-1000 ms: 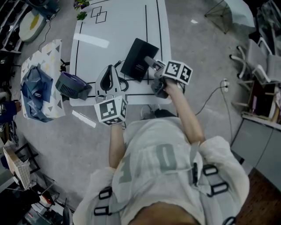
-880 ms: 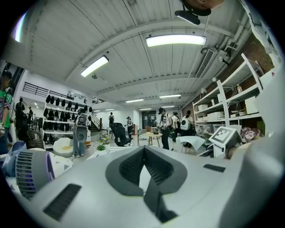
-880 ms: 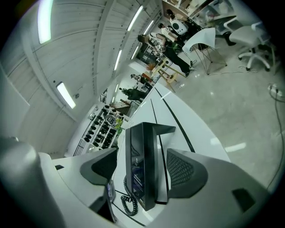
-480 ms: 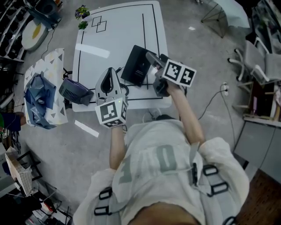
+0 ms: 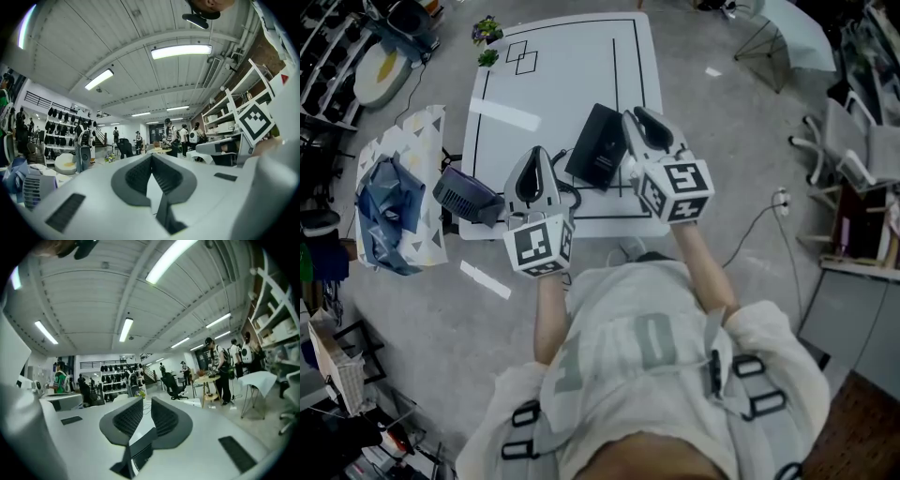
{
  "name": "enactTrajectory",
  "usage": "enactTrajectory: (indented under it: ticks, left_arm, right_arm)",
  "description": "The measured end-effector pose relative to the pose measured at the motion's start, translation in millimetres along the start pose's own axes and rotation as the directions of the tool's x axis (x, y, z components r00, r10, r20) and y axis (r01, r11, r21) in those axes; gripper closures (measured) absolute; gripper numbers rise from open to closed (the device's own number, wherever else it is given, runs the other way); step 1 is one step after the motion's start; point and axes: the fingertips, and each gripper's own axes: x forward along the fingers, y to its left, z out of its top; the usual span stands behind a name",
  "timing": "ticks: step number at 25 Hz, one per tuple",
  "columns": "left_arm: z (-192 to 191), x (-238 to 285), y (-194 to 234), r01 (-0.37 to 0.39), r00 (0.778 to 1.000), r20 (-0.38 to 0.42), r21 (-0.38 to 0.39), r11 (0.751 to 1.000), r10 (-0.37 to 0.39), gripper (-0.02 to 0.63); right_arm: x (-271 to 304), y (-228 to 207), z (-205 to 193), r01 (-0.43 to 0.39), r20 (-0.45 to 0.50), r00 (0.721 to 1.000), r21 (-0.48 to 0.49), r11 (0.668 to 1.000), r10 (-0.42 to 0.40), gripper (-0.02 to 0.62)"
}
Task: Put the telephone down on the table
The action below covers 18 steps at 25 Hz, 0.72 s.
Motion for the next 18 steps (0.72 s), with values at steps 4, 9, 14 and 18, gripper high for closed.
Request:
enactTrajectory:
  ticks: [4, 9, 14, 18]
  left_arm:
    - [2.5, -2.9, 1.7, -0.005, 1.0, 0.007, -0.002, 1.0, 0.005, 0.599]
    - [-0.3, -6.0, 2.3, -0.004, 1.0, 0.003, -0.001, 1.0, 0.004, 0.6]
    - [-5.2, -7.8, 6.8, -0.012, 1.0, -0.003, -0.006, 1.0, 0.012, 0.6]
    - [-10.3, -6.9, 5.7, -0.009, 1.0, -0.015, -0.013, 1.0, 0.009, 0.599]
  right_arm:
    - [-5.8, 16.7, -2.4, -0.016, 0.002, 1.0, -0.09, 0.996, 0.016, 0.573]
    - [-11.8, 24.4, -18.3, -0.029, -0.032, 0.999, -0.122, 0.992, 0.025, 0.588]
    - [-21.2, 21.9, -46.1, -0.02, -0.097, 0.995, -0.112, 0.994, 0.009, 0.588]
    - [-26.2, 17.7, -60.9, -0.011, -0.135, 0.991, -0.109, 0.994, -0.004, 0.588]
